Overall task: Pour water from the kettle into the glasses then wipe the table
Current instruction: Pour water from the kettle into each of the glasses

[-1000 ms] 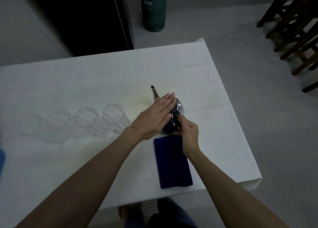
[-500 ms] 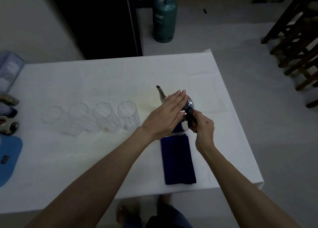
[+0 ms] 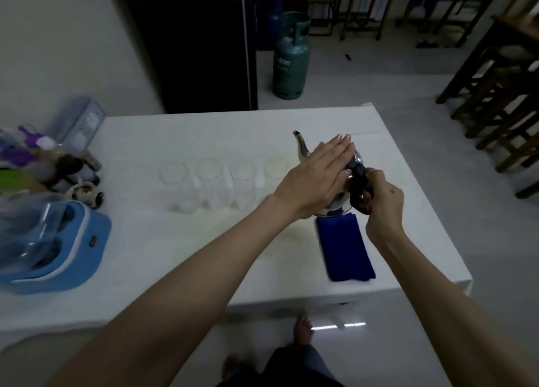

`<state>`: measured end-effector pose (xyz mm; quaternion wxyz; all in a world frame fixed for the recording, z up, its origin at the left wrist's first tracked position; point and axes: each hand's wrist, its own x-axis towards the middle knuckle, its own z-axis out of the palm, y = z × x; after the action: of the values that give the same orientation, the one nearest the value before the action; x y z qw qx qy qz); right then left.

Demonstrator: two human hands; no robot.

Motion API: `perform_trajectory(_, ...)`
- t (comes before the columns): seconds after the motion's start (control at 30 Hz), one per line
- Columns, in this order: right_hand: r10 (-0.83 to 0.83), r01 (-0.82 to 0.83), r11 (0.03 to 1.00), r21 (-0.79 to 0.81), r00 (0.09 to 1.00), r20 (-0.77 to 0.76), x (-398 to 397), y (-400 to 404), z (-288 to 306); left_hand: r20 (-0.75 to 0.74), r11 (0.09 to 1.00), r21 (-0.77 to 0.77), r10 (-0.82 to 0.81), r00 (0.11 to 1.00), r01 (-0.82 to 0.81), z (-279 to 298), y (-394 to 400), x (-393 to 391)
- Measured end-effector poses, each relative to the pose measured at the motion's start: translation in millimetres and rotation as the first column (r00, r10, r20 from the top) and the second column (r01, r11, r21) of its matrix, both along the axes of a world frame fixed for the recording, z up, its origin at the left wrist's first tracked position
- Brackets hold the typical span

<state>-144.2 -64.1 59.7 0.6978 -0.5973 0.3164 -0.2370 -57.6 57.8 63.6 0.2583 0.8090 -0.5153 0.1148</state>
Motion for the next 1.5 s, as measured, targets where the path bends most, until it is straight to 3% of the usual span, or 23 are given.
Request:
perform_trajectory(0.3, -0.030, 0.029, 0.996, 0.080, 1.000, 0.010, -28, 108, 3, -0.027, 1.000, 0.002, -0.007, 1.000, 0.007, 10, 109, -28)
perform_trajectory(0.67, 0.063, -0.058, 0.993, 0.103, 0.997, -0.044, 7, 204, -3, -0.037, 0.993, 0.061, 0.107, 0.994, -0.105, 9, 214, -8)
perform_trajectory(0.83, 0.107, -0.098, 0.991, 0.092, 0.990, -0.096, 21, 221, -6, -0.130, 0.991, 0.054, 0.130, 0.983, -0.124, 4, 234, 5)
perform_trajectory(1.07, 0.130, -0.126, 0.992, 0.032, 0.969, -0.212, 39, 231, 1, -0.385, 0.984, -0.027, 0.153, 0.910, -0.176, -1, 243, 22)
perform_trajectory(1.5, 0.134, -0.193, 0.973, -0.128, 0.920, -0.369, 60, 225, 0, -0.538, 0.970, -0.049, 0.175, 0.825, -0.238, -13, 245, 30)
